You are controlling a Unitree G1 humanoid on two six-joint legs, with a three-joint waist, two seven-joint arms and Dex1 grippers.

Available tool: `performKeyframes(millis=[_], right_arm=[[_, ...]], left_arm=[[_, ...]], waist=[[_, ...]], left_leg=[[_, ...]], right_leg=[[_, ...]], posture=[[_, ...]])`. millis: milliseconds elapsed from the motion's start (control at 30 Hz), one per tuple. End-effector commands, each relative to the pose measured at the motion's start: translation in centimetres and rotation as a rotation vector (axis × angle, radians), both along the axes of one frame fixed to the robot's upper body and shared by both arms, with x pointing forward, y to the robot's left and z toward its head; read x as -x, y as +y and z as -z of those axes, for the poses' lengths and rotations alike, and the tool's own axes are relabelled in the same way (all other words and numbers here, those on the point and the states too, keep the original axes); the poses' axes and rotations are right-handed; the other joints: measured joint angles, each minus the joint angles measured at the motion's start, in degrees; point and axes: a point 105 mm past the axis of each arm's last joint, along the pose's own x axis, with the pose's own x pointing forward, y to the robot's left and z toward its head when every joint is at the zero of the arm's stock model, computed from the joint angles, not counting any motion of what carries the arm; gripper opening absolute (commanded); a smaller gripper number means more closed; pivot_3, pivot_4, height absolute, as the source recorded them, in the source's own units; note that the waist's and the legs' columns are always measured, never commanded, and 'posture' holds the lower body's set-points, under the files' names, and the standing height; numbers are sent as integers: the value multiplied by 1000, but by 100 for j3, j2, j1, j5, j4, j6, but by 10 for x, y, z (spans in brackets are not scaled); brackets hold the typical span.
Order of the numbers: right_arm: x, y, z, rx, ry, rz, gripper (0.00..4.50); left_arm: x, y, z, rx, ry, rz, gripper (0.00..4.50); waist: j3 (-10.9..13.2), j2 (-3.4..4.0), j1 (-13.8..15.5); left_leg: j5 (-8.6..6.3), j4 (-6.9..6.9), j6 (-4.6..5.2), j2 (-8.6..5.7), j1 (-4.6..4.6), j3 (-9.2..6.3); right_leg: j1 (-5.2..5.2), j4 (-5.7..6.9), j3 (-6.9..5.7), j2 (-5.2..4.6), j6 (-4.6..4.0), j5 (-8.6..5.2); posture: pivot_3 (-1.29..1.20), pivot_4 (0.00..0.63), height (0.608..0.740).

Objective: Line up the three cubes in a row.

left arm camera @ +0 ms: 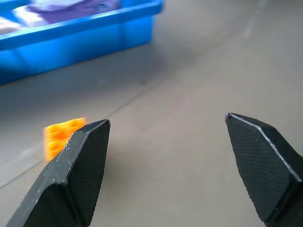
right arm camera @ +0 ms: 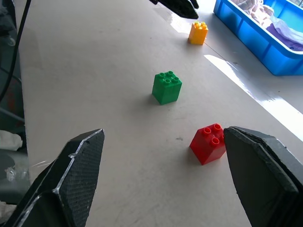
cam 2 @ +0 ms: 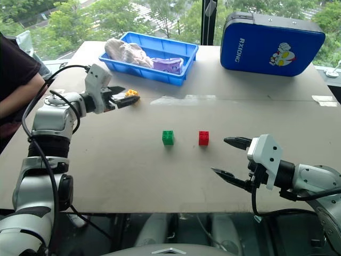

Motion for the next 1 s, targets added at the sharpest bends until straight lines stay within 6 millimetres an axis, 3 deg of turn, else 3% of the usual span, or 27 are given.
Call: performKeyframes(millis=[33,167,367,567,767,800,900,1000], right_arm=[[0,3,-8,-5,-46,-16,4141],[-2,4,-9,3,-51,-20,4141],[-2,5,-11,10,-58,-19,4141],[-1,5,-12,16,-61,-5,4141],[0,2,-11,22,-60,9,4141],[0,2,-11,22,-59,12,4141],[2,2,-9,20,-55,14,4141],[2,2,-8,17,-51,11,4141]], left_arm=[[-14,2,-1,-42,-3,-132,3979],[-23,-17,6,-23,15,-68,3979],[-36,-5,12,-99,16,-143,3979],[-38,-9,23,-105,40,-127,3979],[-38,-9,20,-100,-2,-89,1402],[-37,-8,19,-102,-5,-77,1199],[-35,-4,15,-109,-35,-43,1208],[-24,-9,7,-46,-72,116,1208]], waist=[[0,0,-11],[1,-2,-27],[2,-4,-49],[3,-5,-35],[5,-10,-32],[5,-10,-32],[5,-10,-36],[5,-10,-63]], left_leg=[[0,0,0,-1,0,0],[0,0,0,-1,-2,5],[0,-1,0,-1,0,11],[0,-1,0,-1,-4,12],[0,-1,0,-1,-5,10],[0,-1,0,-1,-5,9],[0,-1,-1,-1,-5,10],[0,-1,-1,1,-4,13]], right_leg=[[1,-1,1,-1,0,0],[-1,-2,1,-1,-19,12],[-1,0,-4,2,-19,12],[-1,-1,-5,0,-21,13],[-1,-2,-7,-1,-22,14],[-1,-2,-7,-1,-23,14],[-1,-1,-7,-1,-23,14],[-2,0,-5,0,-23,14]], posture=[[0,150,740],[0,150,740],[0,150,740],[0,150,740],[0,150,740],[0,150,740],[0,150,740],[0,150,740]])
